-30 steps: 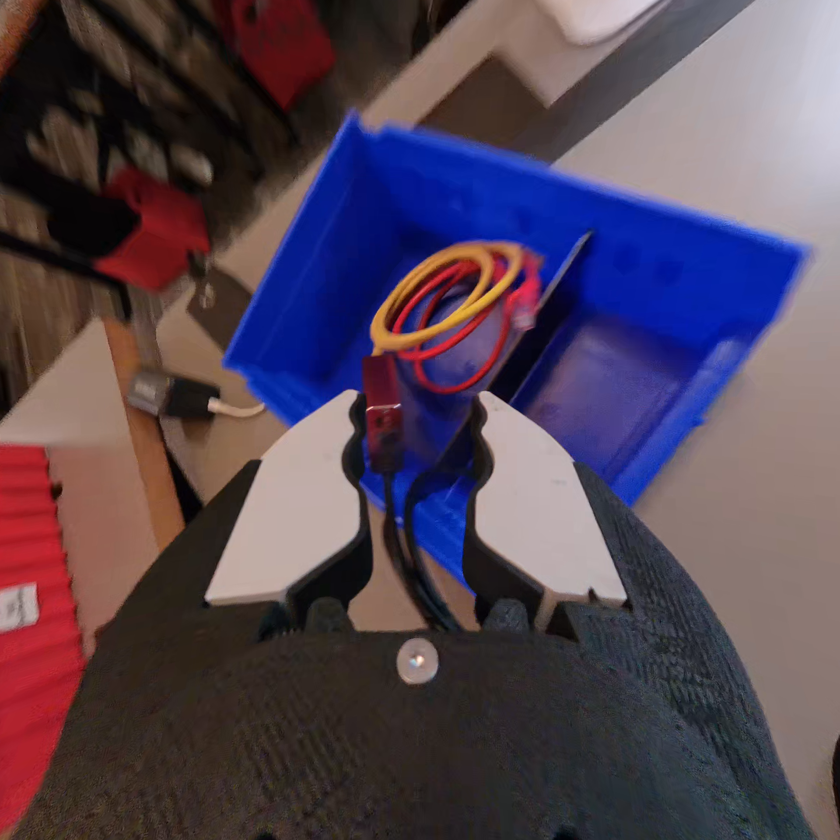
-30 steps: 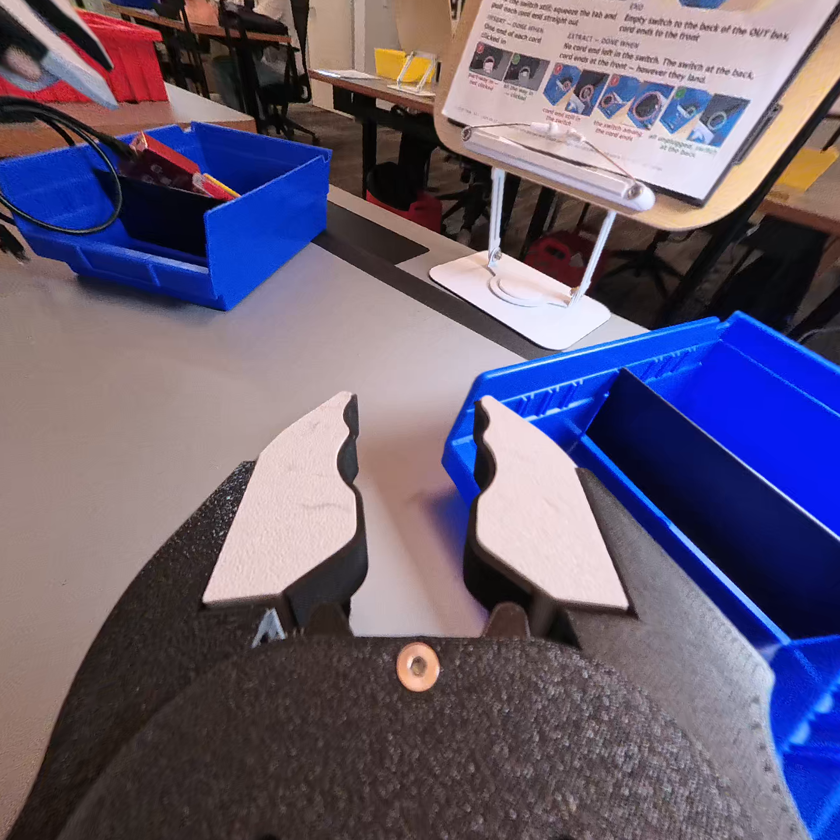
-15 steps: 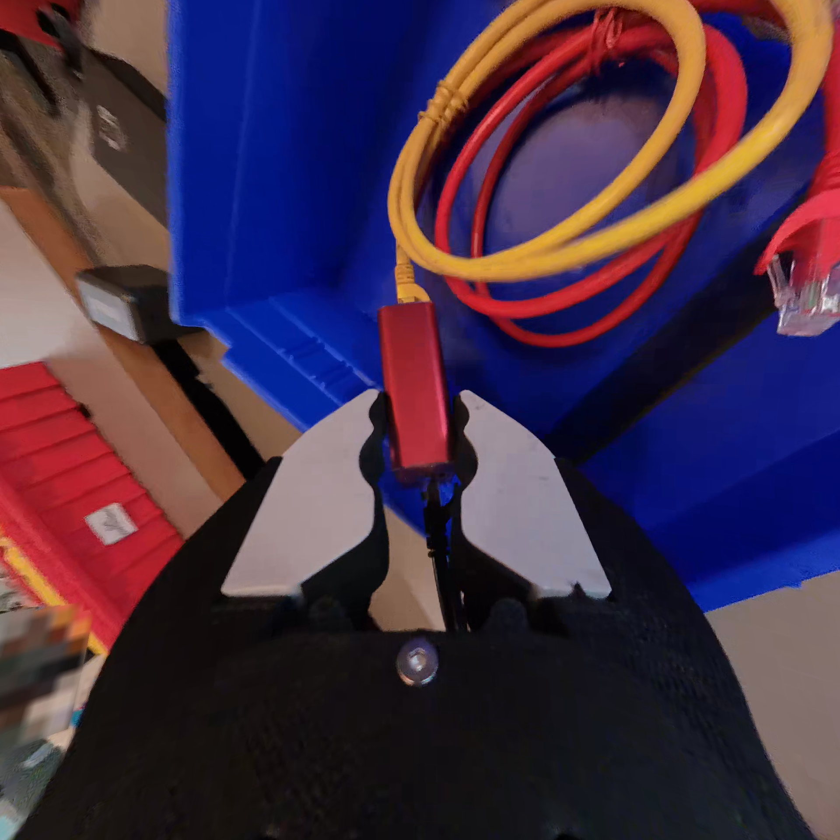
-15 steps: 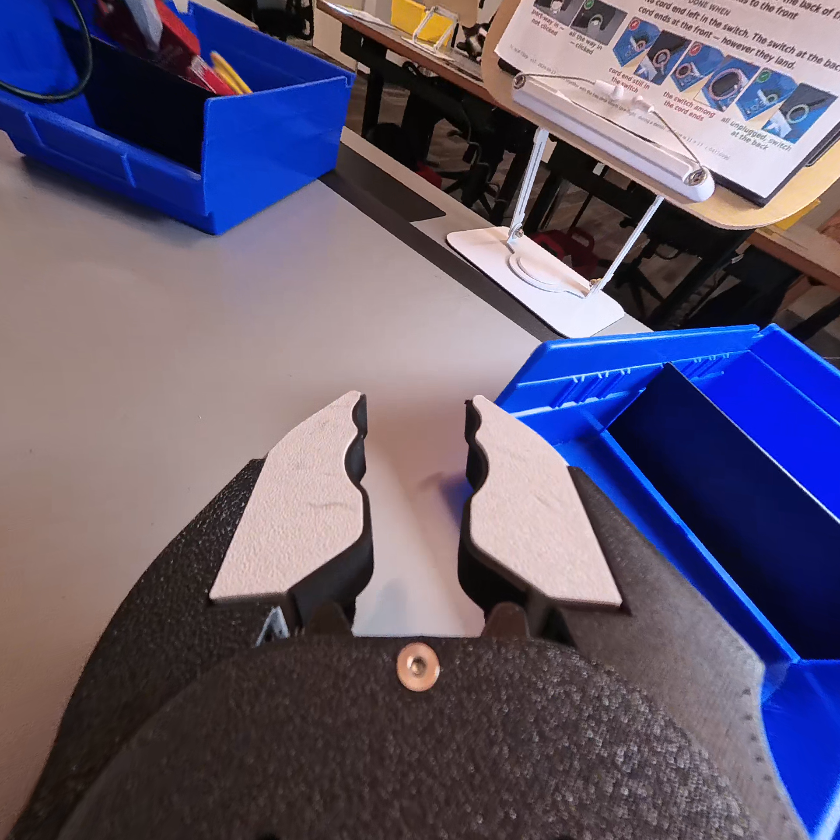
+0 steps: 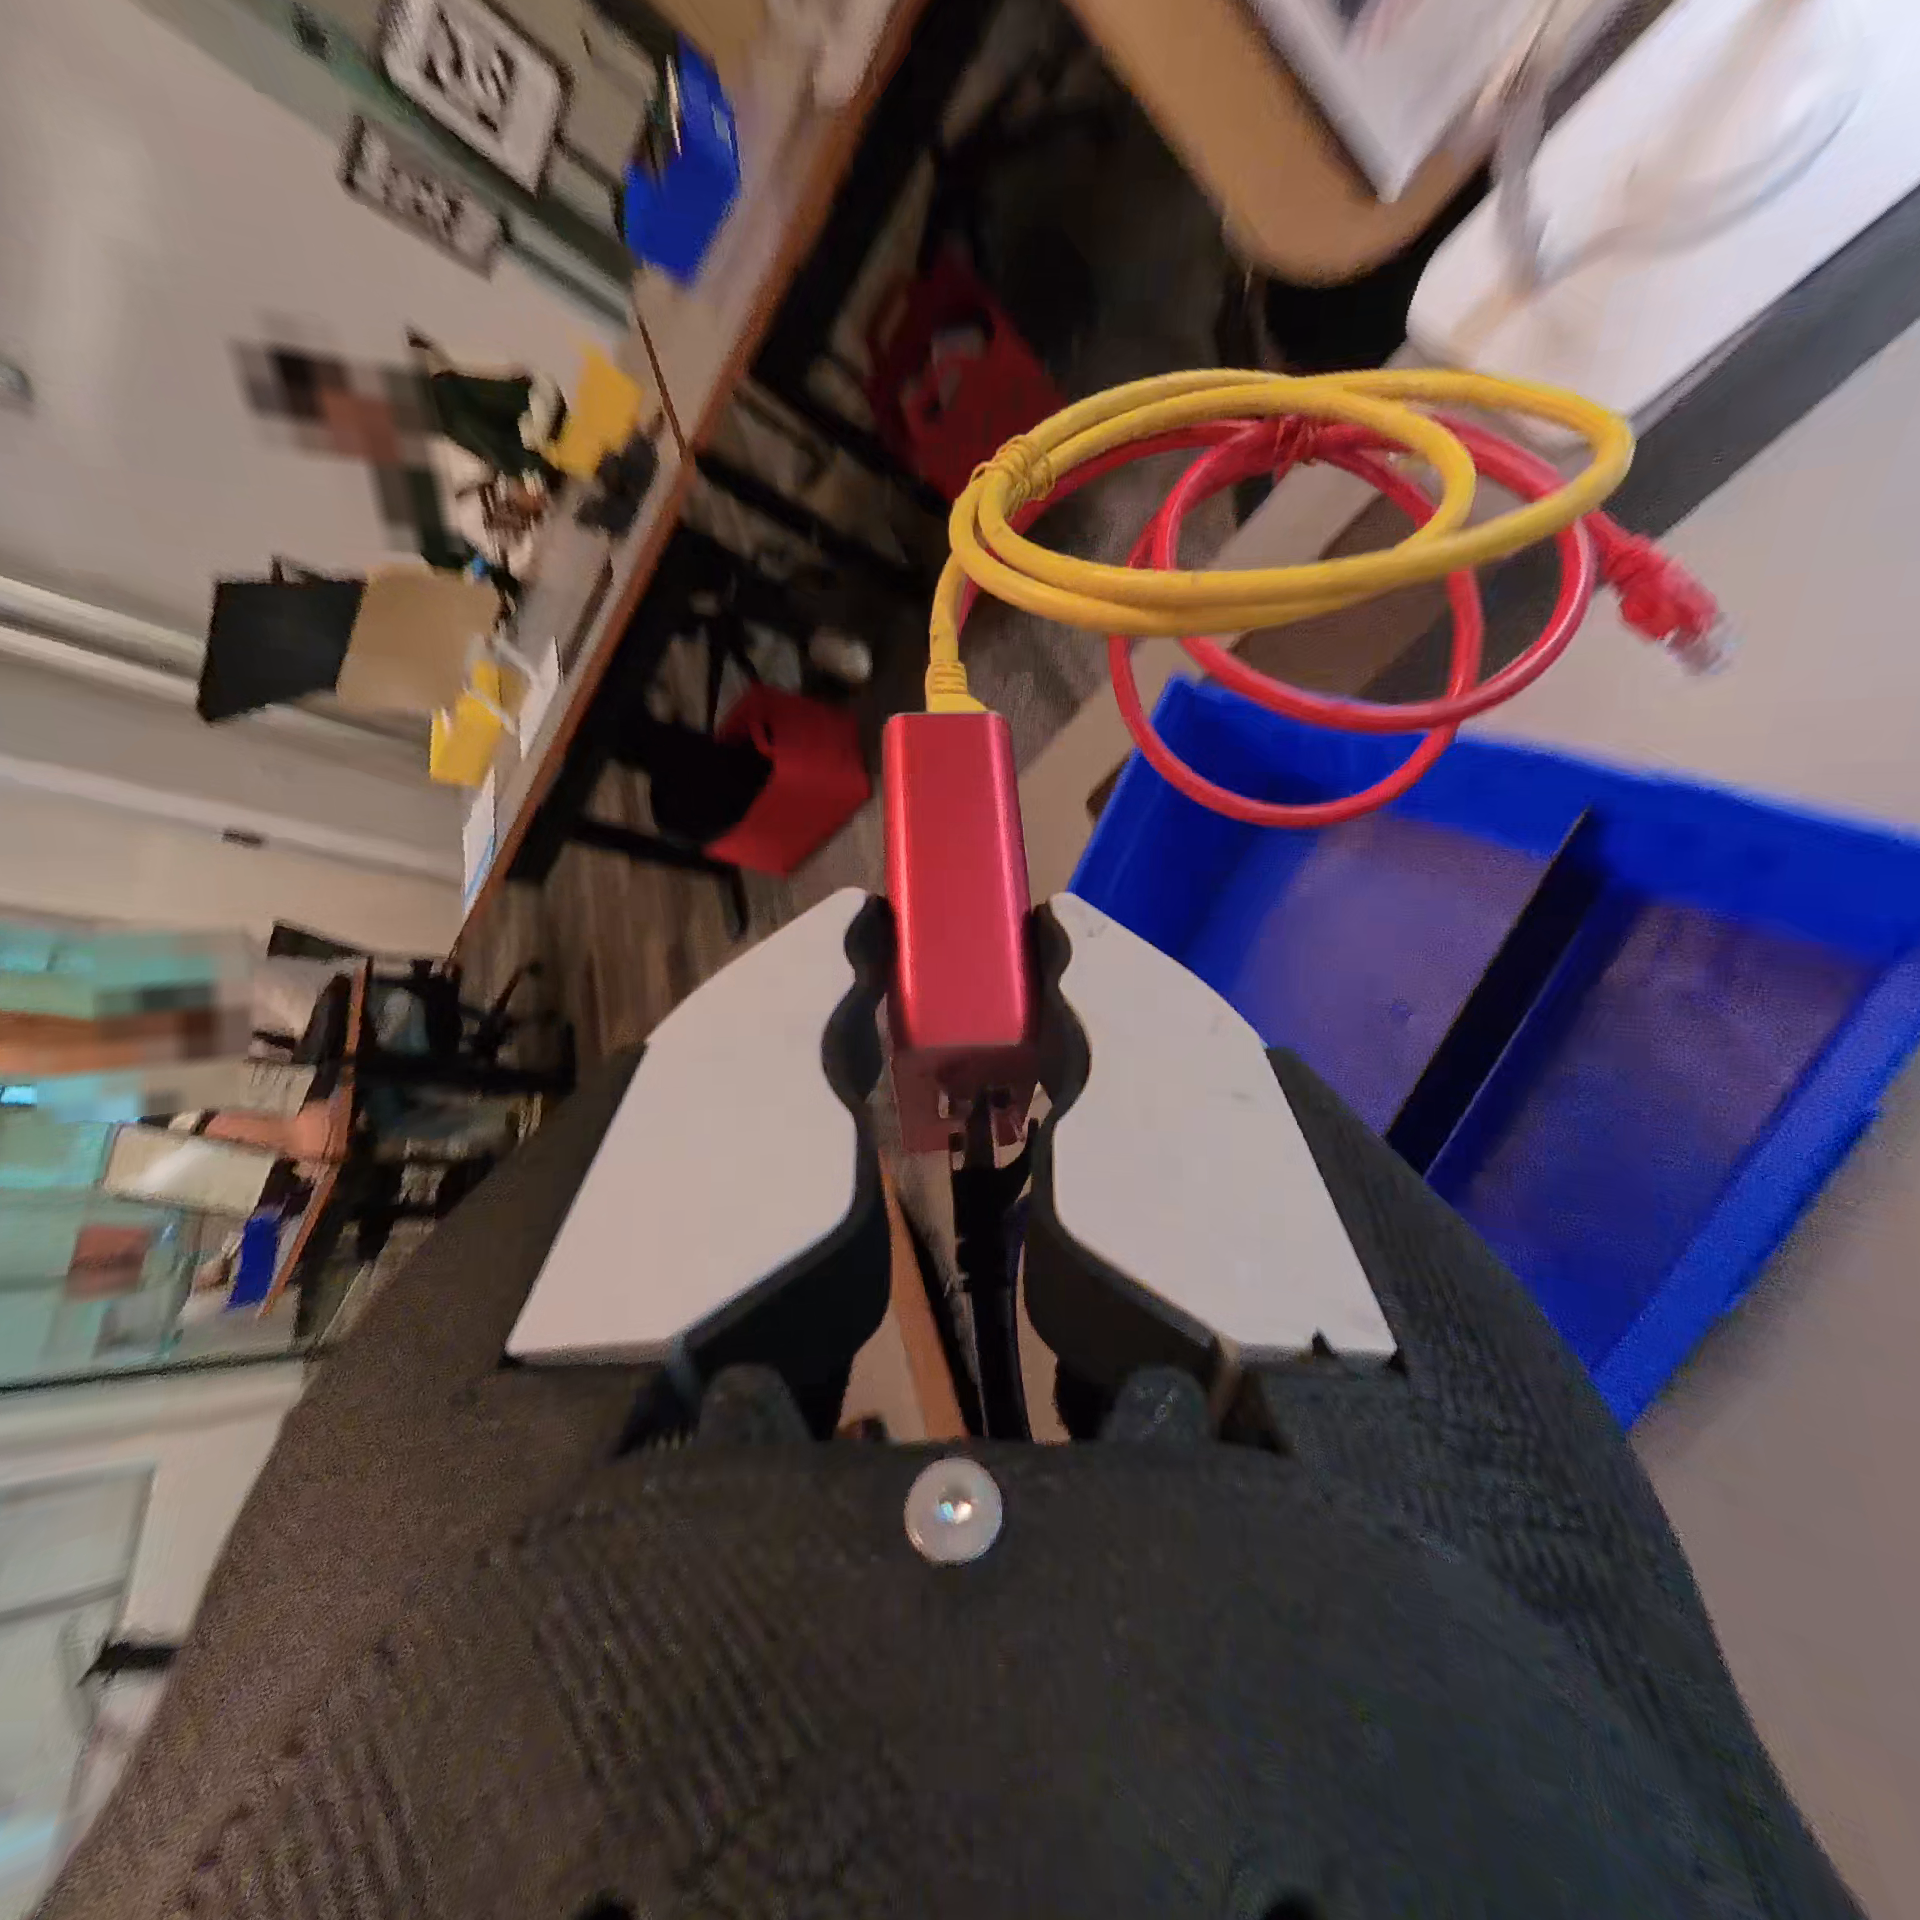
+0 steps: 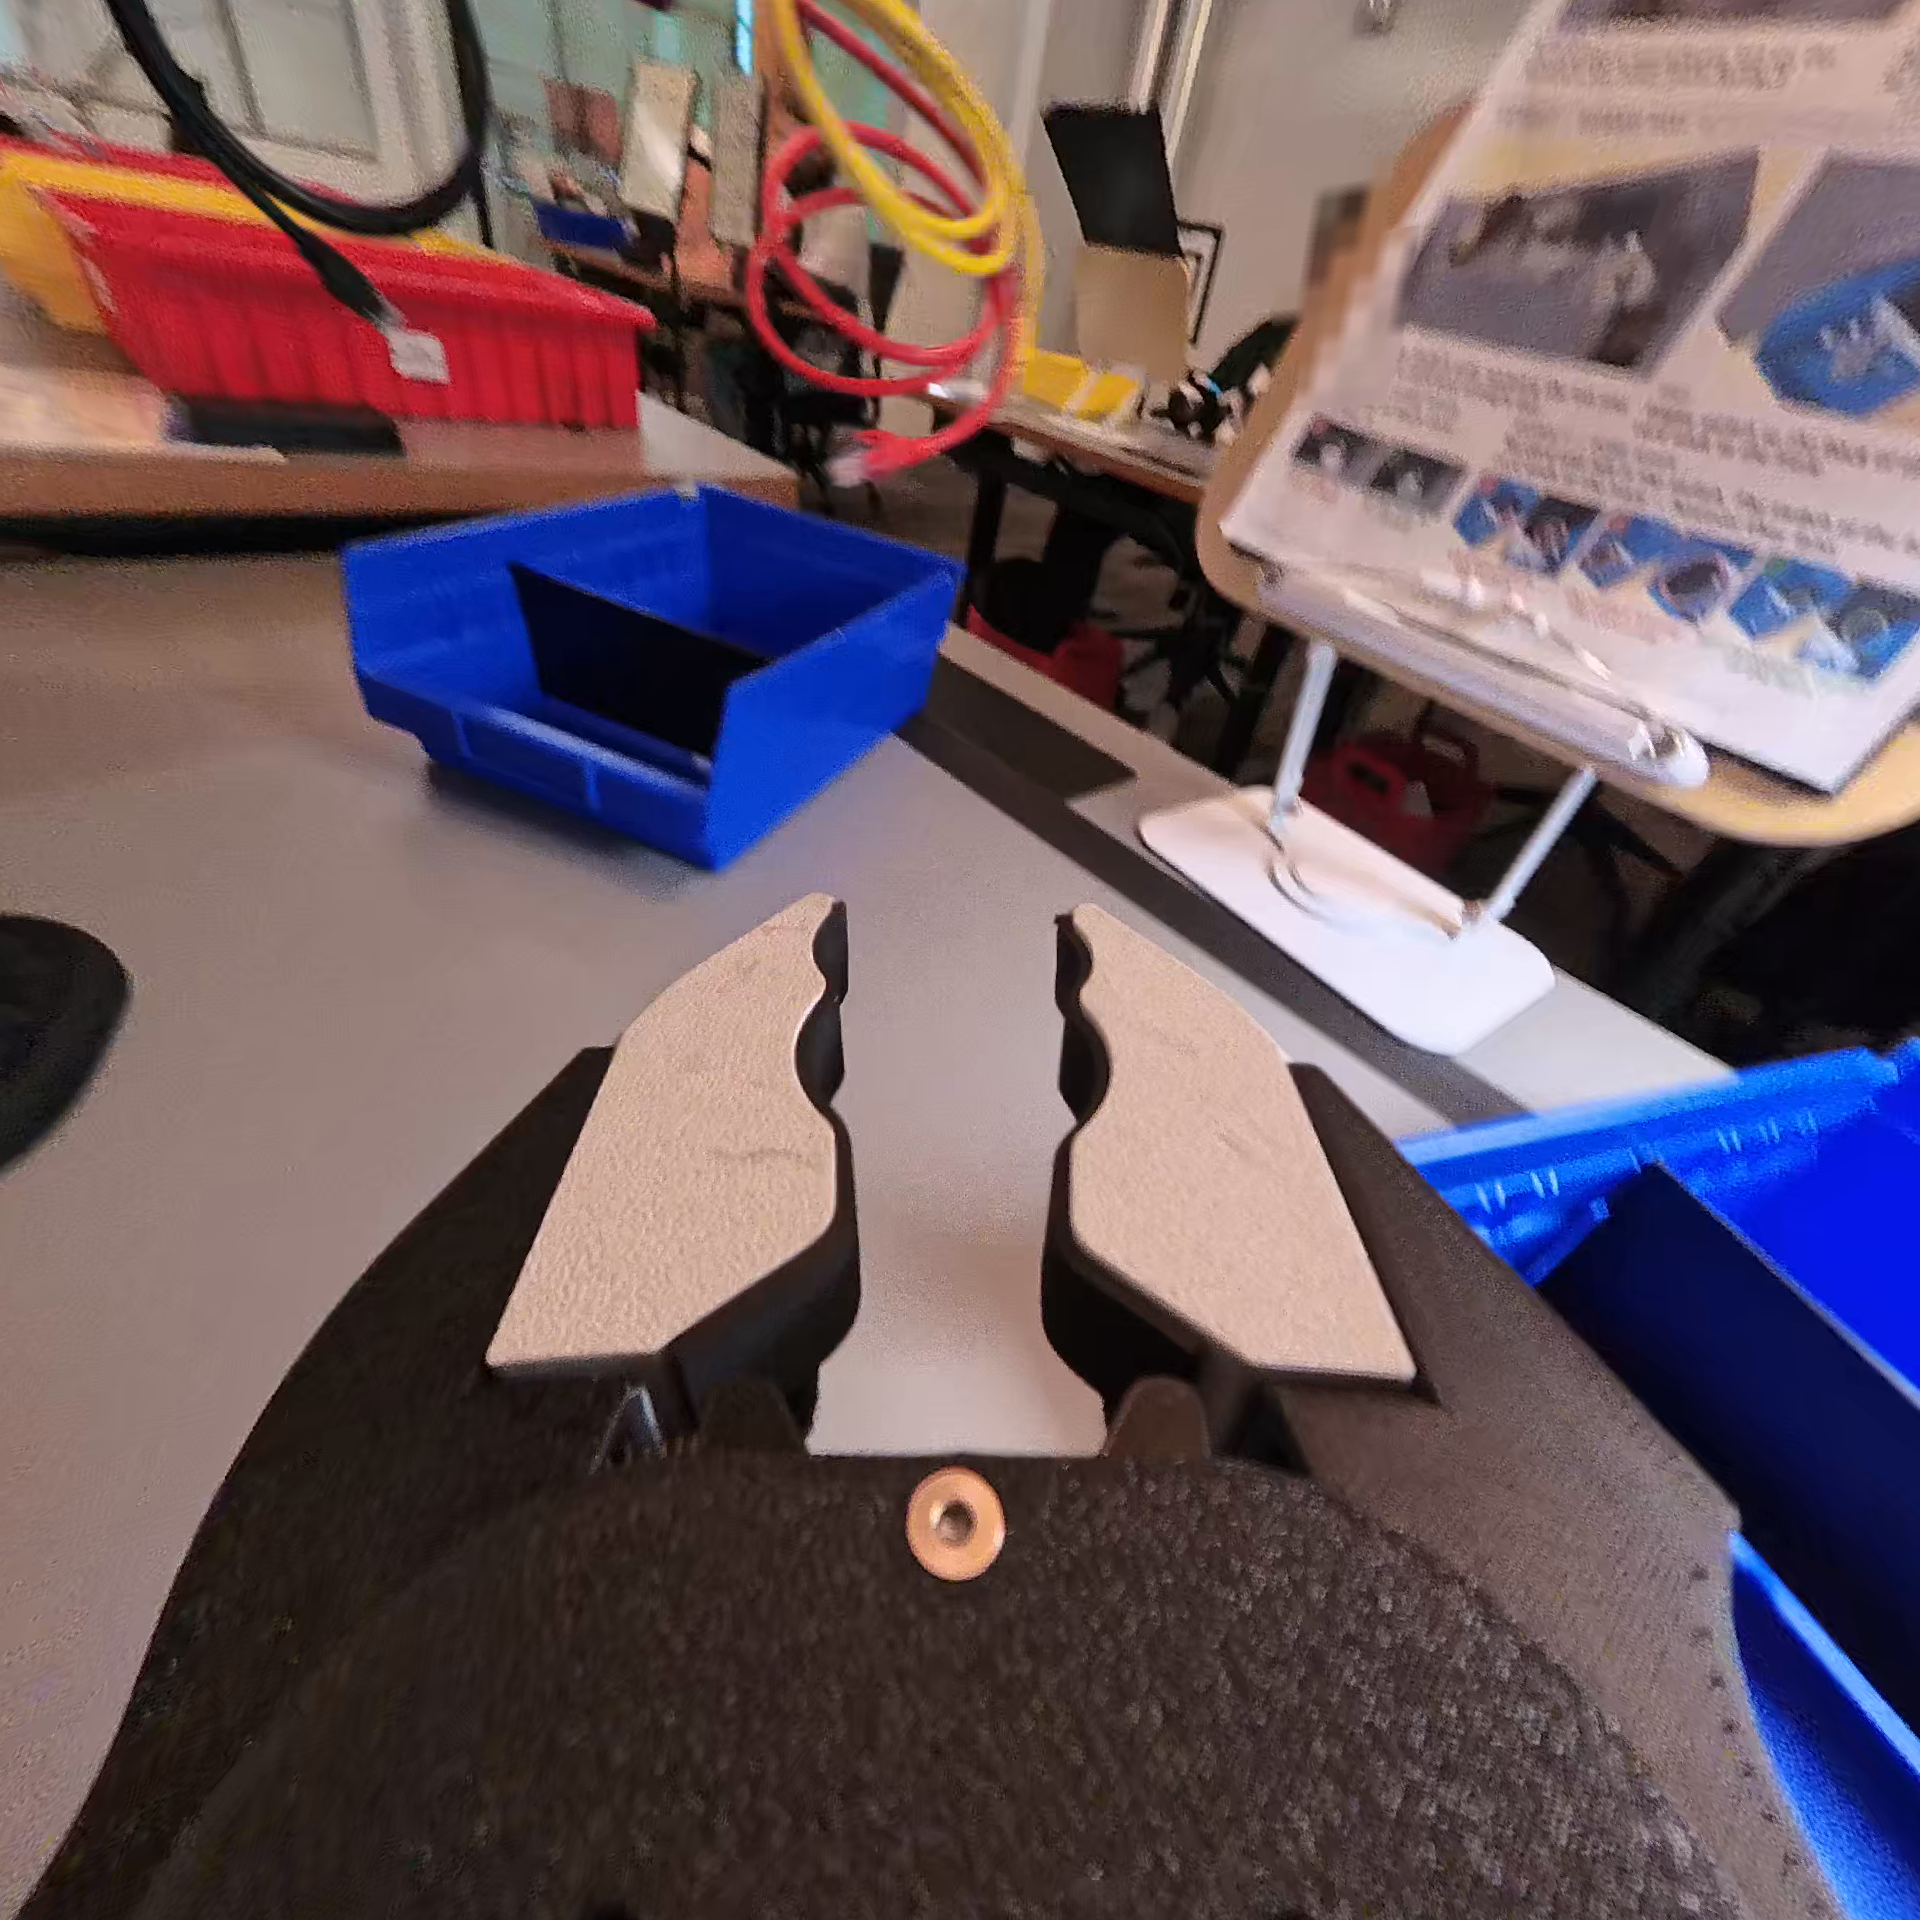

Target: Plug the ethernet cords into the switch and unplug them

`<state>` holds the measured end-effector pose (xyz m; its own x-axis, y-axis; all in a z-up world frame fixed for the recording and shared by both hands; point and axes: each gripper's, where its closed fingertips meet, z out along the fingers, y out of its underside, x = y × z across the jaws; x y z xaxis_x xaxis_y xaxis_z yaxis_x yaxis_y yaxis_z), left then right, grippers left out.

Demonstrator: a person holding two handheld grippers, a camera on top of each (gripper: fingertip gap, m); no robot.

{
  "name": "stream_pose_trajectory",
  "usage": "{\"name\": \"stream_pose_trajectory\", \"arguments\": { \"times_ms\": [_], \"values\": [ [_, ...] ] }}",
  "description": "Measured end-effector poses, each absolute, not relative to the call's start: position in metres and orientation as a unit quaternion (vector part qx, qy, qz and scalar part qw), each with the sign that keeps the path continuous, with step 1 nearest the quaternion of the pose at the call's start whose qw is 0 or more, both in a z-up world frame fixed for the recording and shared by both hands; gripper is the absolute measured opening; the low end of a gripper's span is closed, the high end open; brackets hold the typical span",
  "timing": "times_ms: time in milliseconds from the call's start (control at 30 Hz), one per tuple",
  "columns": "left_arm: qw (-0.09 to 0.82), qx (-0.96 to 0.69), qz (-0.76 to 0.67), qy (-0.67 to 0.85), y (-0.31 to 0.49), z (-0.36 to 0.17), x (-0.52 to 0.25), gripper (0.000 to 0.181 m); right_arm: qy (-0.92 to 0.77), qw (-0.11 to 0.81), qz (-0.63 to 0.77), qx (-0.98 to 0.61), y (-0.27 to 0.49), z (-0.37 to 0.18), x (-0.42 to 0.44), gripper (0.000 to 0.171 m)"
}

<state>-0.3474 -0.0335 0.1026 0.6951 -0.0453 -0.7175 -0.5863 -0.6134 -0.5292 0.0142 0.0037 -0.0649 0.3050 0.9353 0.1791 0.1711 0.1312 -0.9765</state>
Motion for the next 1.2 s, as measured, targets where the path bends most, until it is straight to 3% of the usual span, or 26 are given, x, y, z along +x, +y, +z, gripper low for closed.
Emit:
{"name": "stream_pose_trajectory", "arguments": {
  "times_ms": [33,167,300,467,667,767,1000,1200],
  "values": [
    [0.428,-0.82,0.326,0.195,-0.035,0.116,-0.333,0.027,-0.488,0.578,0.343,-0.556,-0.001,-0.052,0.007,0.038],
    [0.565,-0.775,0.188,0.211,-0.039,0.155,-0.263,0.027,-0.481,0.589,0.397,-0.515,-0.016,0.001,-0.019,0.037],
    [0.655,-0.721,-0.049,0.221,-0.044,0.163,-0.19,0.027,-0.442,0.604,0.436,-0.5,0.001,0.038,-0.029,0.036],
    [0.643,-0.647,-0.345,0.223,-0.042,0.124,-0.11,0.026,-0.441,0.534,0.536,-0.483,-0.001,0.043,-0.034,0.043],
    [0.559,-0.591,-0.545,0.205,-0.022,0.06,-0.043,0.026,-0.449,0.46,0.626,-0.442,-0.024,0.045,-0.023,0.047],
    [0.516,-0.579,-0.598,0.2,-0.019,0.043,-0.029,0.027,-0.442,0.447,0.629,-0.457,-0.014,0.037,-0.02,0.03],
    [0.496,-0.633,-0.555,0.214,-0.016,0.017,-0.029,0.027,-0.419,0.369,0.66,-0.502,-0.01,0.015,-0.031,0.028],
    [0.545,-0.688,-0.413,0.244,-0.008,0.005,-0.045,0.029,-0.364,0.325,0.702,-0.519,-0.005,0.002,-0.04,0.027]
  ]
}}
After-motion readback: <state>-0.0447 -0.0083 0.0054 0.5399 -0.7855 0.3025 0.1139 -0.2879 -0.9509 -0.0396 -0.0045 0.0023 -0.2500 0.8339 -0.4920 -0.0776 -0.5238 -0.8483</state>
